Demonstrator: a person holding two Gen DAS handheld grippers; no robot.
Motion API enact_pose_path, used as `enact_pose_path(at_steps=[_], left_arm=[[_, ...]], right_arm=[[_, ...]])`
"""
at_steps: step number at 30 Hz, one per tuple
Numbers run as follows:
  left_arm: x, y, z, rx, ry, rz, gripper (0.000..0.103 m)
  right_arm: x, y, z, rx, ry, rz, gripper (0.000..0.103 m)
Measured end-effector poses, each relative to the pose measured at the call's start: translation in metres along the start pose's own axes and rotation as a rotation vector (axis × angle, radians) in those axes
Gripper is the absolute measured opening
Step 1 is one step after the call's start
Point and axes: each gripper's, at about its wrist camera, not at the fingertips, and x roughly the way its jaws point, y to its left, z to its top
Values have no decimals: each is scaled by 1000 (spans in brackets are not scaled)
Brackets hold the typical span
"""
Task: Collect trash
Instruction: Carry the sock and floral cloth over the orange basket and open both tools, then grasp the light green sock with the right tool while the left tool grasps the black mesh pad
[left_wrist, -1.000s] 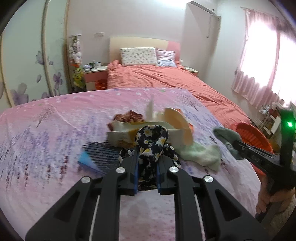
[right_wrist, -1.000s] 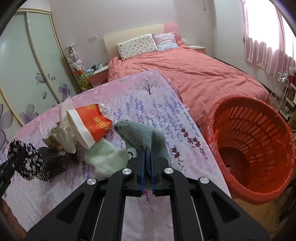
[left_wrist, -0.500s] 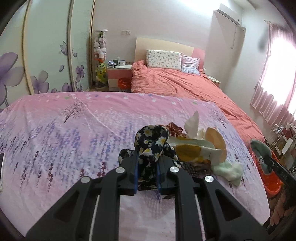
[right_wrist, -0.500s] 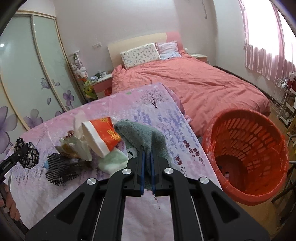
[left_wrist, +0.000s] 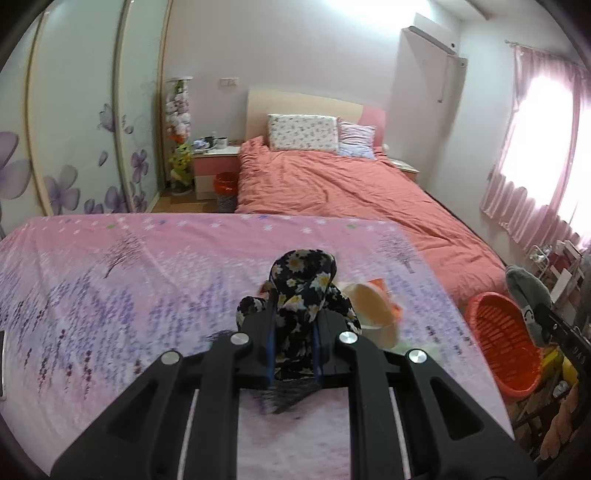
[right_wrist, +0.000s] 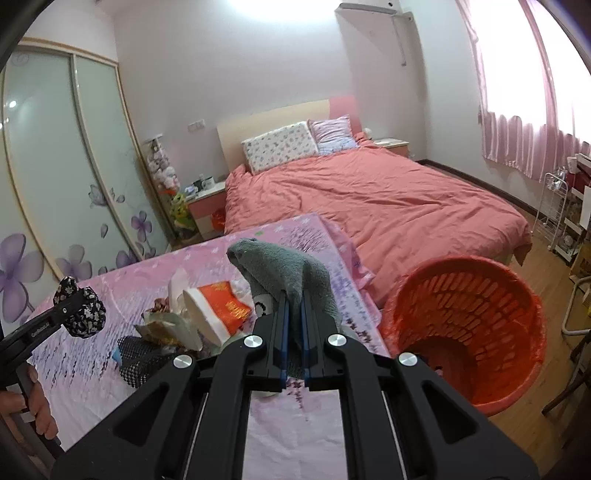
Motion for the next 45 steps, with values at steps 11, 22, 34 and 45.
enact_pose_path(at_steps=[11, 22, 34, 45], left_arm=[[8, -98, 11, 82, 7, -184, 16], [29, -232, -6, 215, 66, -401, 17], [83, -341, -41, 332, 166, -511, 27], [114, -332, -57, 350, 208, -433, 51]], right_arm=[[-18, -46, 12, 52, -63, -82, 6], [-14, -129, 16, 193, -81, -169, 6], [9, -199, 10, 337, -50, -199, 6], [22, -212, 0, 365, -7, -214, 37]])
